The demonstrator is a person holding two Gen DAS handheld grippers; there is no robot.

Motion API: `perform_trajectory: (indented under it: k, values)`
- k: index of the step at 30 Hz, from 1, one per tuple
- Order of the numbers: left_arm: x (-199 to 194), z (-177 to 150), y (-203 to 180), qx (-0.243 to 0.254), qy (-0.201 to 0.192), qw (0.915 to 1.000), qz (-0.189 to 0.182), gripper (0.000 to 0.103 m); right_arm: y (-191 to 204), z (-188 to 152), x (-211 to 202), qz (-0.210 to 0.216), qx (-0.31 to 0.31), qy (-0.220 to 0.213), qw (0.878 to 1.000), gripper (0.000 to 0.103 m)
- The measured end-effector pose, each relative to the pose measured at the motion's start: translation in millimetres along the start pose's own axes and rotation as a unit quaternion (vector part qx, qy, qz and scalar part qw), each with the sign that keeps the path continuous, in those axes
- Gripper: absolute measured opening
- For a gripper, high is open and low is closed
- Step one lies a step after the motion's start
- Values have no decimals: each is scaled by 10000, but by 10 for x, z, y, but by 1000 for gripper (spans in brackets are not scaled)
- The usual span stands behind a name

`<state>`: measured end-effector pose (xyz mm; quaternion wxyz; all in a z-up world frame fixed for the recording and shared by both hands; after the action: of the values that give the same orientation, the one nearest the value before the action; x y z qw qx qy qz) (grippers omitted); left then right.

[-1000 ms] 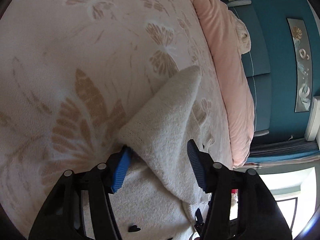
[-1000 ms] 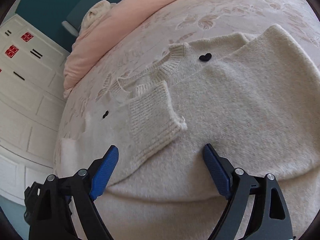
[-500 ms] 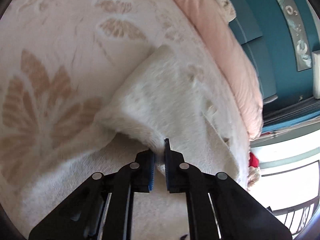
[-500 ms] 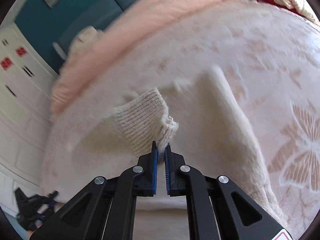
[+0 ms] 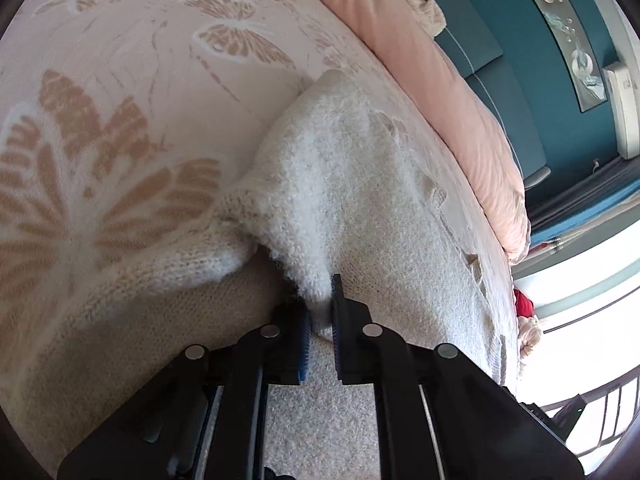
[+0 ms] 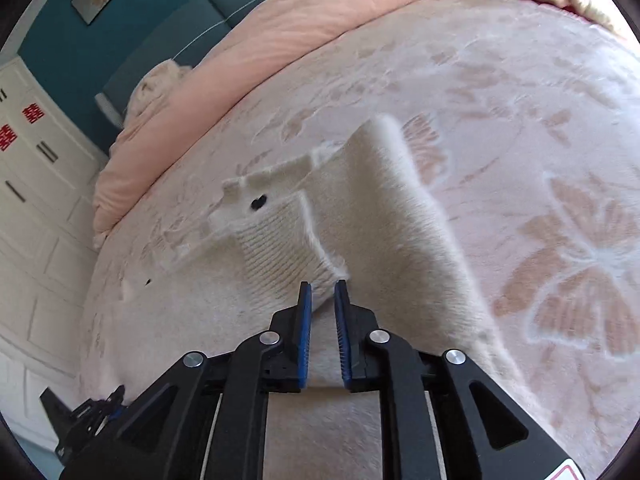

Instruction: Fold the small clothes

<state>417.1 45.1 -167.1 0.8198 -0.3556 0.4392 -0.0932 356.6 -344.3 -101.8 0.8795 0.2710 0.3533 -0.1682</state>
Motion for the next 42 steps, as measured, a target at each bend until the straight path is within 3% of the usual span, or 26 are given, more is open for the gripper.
perform_trajectory:
  k: [2,5,8,10,11,13,14,15,16,17,18,19,20,22,23,24,26,27,28,29,30,31,33,35,39,42]
  values:
    - [-14,-25,-14,189,-124,9997,0,9,261,56,-116,329,-276,-199,9989,18]
    - [-11,-36,-22,243,-211,9995,27,9,1044,-54,200,1099,-1469,621,9811,18]
    - [-16,-61,-26,382,-301,9988,52,9,1502,-272,731,1164,-2335,1311,9564,14]
    - [-8,-66,-36,430,-342,9985,60,9,1436,-188,1069,687,-2487,1426,9555,1]
    - [4,-72,-43,479,-369,9981,72,9,1266,-29,1199,527,-2232,1373,9636,0]
    - [17,-87,-55,554,-455,9974,50,10,854,273,1246,463,-1033,1321,9848,0]
    - [18,-95,-41,572,-493,9971,37,10,694,387,1187,638,-450,1263,9889,0]
    - [21,-99,-40,594,-532,9968,42,10,611,456,1071,697,-313,1093,9911,0]
    - [24,-106,-40,625,-567,9964,60,10,610,471,957,748,-488,913,9918,10]
    - [30,-110,-46,659,-595,9960,76,10,604,430,873,757,-772,760,9912,12]
    - [33,-115,-56,680,-620,9957,86,10,576,328,909,560,-1103,806,9890,11]
    - [37,-119,-58,691,-635,9955,86,10,492,173,1076,118,-1447,1188,9822,6]
    - [39,-117,-61,693,-638,9955,83,10,438,109,1071,175,-1532,1144,9814,4]
    - [32,-109,-72,684,-617,9957,96,10,388,163,828,85,-1216,1026,9872,8]
    - [21,-107,-82,683,-592,9958,124,10,400,135,657,267,-1054,1045,9886,14]
    - [9,-102,-91,672,-542,9961,162,10,405,69,441,417,-1058,967,9888,16]
    - [-77,-105,-145,730,-311,9963,344,12,337,-158,-25,289,-1407,796,9864,21]
    - [-182,-137,-171,846,-168,9952,465,18,238,-309,-281,159,-1584,778,9842,35]
    - [-319,-196,-185,1007,-31,9931,596,33,113,-461,-511,21,-1692,775,9825,54]
    - [-500,-283,-179,1193,96,9904,697,44,-71,-629,-725,-79,-1703,782,9823,61]
    - [-716,-380,-141,1310,175,9882,781,67,-280,-790,-941,-164,-1619,816,9833,68]
    - [-943,-477,-79,1374,219,9868,823,82,-500,-935,-1121,-287,-1494,875,9845,71]
    - [-1388,-673,115,1376,308,9865,828,90,-933,-1234,-1454,-562,-1175,1067,9857,74]
    - [-1738,-863,392,1153,451,9886,863,92,-1278,-1499,-1704,-608,-788,1281,9868,74]
    - [-2108,-1220,940,117,657,9964,527,96,-1527,-1868,-1890,-24,154,1595,9871,76]
    - [-2193,-1287,899,2,482,9981,378,98,-1379,-1955,-1787,325,236,1585,9865,84]
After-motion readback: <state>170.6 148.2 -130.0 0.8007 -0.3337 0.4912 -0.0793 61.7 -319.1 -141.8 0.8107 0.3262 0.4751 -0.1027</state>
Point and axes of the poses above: each gripper's, at about its wrist camera, not at the fingertips, and x roughly the way its jaws point, y to its left, z to its top, the point moved 5 cm from there along x, roughly the way its jaws point, and after that the axes turned 1 degree about y, right-handed, at the moved point
